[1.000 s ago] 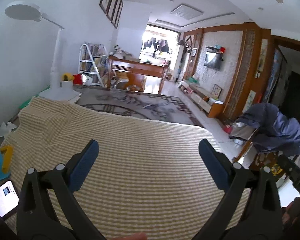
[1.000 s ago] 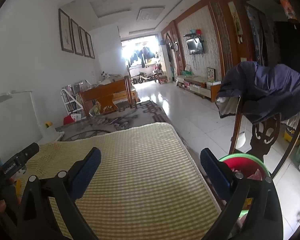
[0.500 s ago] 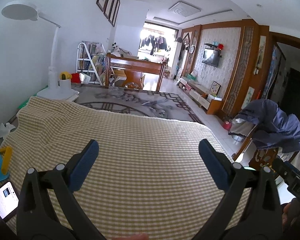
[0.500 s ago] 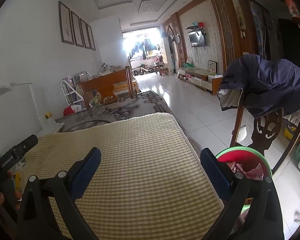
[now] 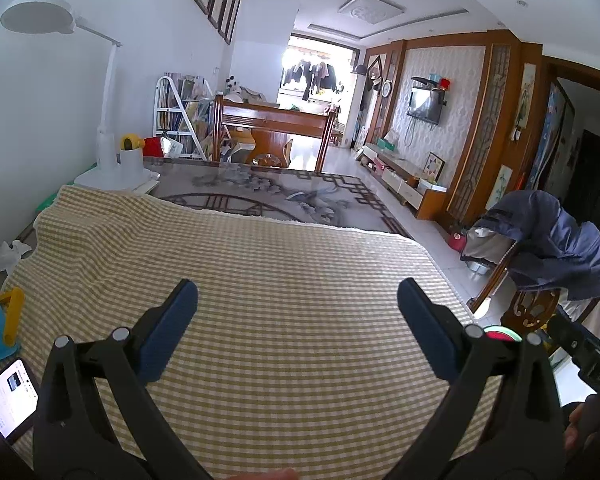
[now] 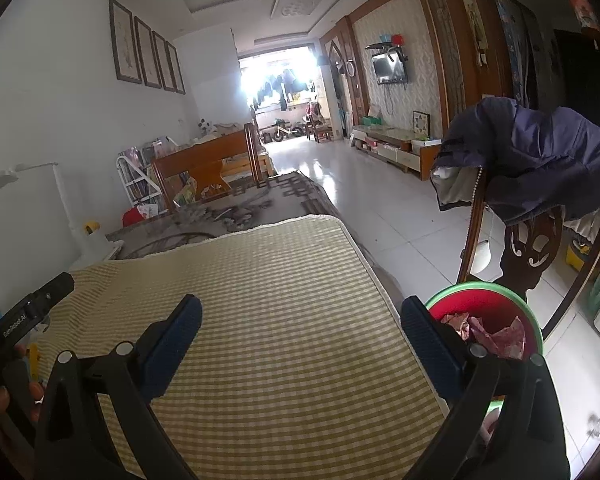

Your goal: Collect trash

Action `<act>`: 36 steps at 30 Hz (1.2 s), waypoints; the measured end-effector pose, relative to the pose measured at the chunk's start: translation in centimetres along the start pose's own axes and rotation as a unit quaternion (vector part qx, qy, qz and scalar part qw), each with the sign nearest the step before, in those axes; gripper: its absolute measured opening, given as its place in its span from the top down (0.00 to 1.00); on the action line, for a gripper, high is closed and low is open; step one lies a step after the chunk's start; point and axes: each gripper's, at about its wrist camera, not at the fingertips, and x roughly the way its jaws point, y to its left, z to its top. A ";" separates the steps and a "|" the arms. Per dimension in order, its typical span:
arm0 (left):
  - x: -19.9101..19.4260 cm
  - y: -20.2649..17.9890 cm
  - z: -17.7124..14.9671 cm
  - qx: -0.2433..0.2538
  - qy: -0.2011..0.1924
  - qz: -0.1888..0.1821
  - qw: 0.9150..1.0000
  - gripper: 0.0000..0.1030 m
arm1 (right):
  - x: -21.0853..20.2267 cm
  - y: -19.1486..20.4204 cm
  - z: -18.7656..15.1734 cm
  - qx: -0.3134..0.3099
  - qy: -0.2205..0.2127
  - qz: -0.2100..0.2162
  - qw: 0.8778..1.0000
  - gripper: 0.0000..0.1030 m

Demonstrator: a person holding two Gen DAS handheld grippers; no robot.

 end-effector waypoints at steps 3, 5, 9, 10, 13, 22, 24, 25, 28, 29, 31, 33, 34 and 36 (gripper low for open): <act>0.1 0.0 -0.1 0.001 0.002 0.000 1.000 0.05 | 0.1 0.0 0.0 0.001 0.002 -0.001 1.000 0.06; 0.1 0.0 -0.1 0.001 0.001 0.000 1.000 0.05 | 0.1 -0.1 0.0 0.001 0.004 -0.001 1.000 0.06; 0.1 0.0 -0.1 0.001 0.002 0.000 1.000 0.05 | 0.1 -0.1 -0.1 0.001 0.004 -0.001 1.000 0.06; 0.1 0.0 -0.1 0.001 0.002 0.000 1.000 0.05 | 0.1 -0.1 -0.1 0.000 0.005 -0.002 1.000 0.06; 0.1 0.0 -0.1 0.001 0.003 0.000 1.000 0.05 | 0.1 -0.1 -0.1 0.000 0.006 -0.002 1.000 0.06; 0.1 -0.1 -0.2 0.001 0.004 0.000 1.000 0.05 | 0.4 -0.4 -0.5 -0.001 0.014 -0.001 1.000 0.06; 0.2 -0.1 -0.4 0.002 0.005 0.000 1.000 0.05 | 0.6 -0.4 -0.6 -0.002 0.018 0.000 1.000 0.06; 0.2 -0.1 -0.6 0.003 0.005 -0.001 1.000 0.05 | 0.7 -0.4 -0.7 -0.002 0.021 0.000 1.000 0.06; 0.3 -0.1 -0.8 0.005 0.010 -0.008 1.000 0.05 | 1.0 -0.4 -0.9 -0.004 0.028 0.000 1.000 0.06; 0.3 -0.1 -0.9 0.005 0.011 -0.009 1.000 0.05 | 1.2 -0.4 -1.0 -0.005 0.031 0.000 1.000 0.06; 0.3 -0.2 -1.0 0.007 0.010 -0.007 1.000 0.05 | 1.6 -0.3 -1.2 -0.008 0.038 0.000 0.999 0.06; 0.3 -0.2 -1.0 0.008 0.008 0.004 1.000 0.05 | 2.2 -0.2 -1.3 -0.011 0.049 0.001 0.999 0.06; 0.4 0.0 -0.9 0.005 0.010 0.011 1.000 0.05 | 3.0 0.0 -1.4 -0.014 0.062 0.004 0.998 0.06; 0.7 0.4 -0.8 -0.005 0.021 0.012 1.000 0.05 | 4.4 0.3 -1.3 -0.016 0.085 0.009 0.996 0.06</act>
